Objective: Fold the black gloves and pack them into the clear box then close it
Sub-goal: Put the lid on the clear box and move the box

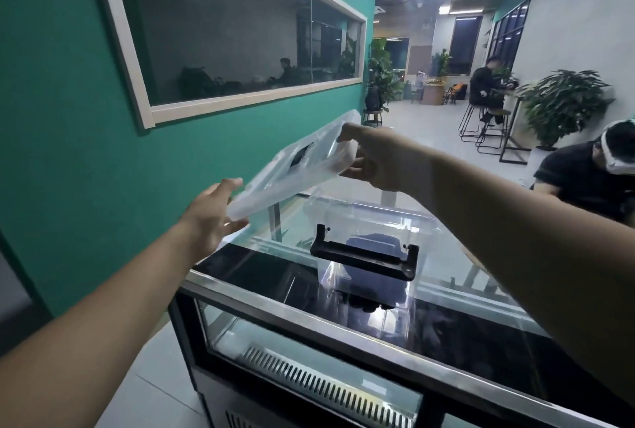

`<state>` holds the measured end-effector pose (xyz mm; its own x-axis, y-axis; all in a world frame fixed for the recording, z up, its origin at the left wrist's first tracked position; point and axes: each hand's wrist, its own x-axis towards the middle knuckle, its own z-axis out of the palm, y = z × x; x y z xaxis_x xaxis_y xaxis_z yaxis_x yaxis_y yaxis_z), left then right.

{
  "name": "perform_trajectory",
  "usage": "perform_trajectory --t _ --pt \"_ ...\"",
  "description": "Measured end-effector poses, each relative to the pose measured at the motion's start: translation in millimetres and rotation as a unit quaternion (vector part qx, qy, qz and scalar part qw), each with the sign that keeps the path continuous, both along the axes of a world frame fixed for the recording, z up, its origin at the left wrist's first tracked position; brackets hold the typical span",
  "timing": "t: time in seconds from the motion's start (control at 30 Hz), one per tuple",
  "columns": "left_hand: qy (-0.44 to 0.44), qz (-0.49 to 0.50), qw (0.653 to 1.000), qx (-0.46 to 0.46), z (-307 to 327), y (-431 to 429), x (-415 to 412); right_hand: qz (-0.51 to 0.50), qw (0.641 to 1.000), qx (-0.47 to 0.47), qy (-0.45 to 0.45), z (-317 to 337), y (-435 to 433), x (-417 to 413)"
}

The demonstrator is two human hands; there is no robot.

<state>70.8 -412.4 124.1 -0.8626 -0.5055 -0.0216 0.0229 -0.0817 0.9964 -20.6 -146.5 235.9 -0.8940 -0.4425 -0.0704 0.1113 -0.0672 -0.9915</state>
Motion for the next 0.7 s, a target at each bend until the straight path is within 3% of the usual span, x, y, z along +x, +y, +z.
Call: perform_trajectory --t 0.07,0.3,0.5,0.7 --pt "0.009 -0.036 0.998 0.045 3 13 -14 -0.008 1.000 0.004 0.001 -3 20 -2" --pt "-0.002 -0.044 0.995 -0.091 14 72 -51 -0.044 0.998 0.049 0.002 -11 89 -12" --pt "-0.006 -0.039 0.986 -0.162 16 94 -69 -0.096 0.964 0.236 0.073 -35 123 -27" --pt "-0.007 -0.038 0.982 -0.183 14 103 -74 -0.105 0.931 0.322 0.137 -55 145 -34"
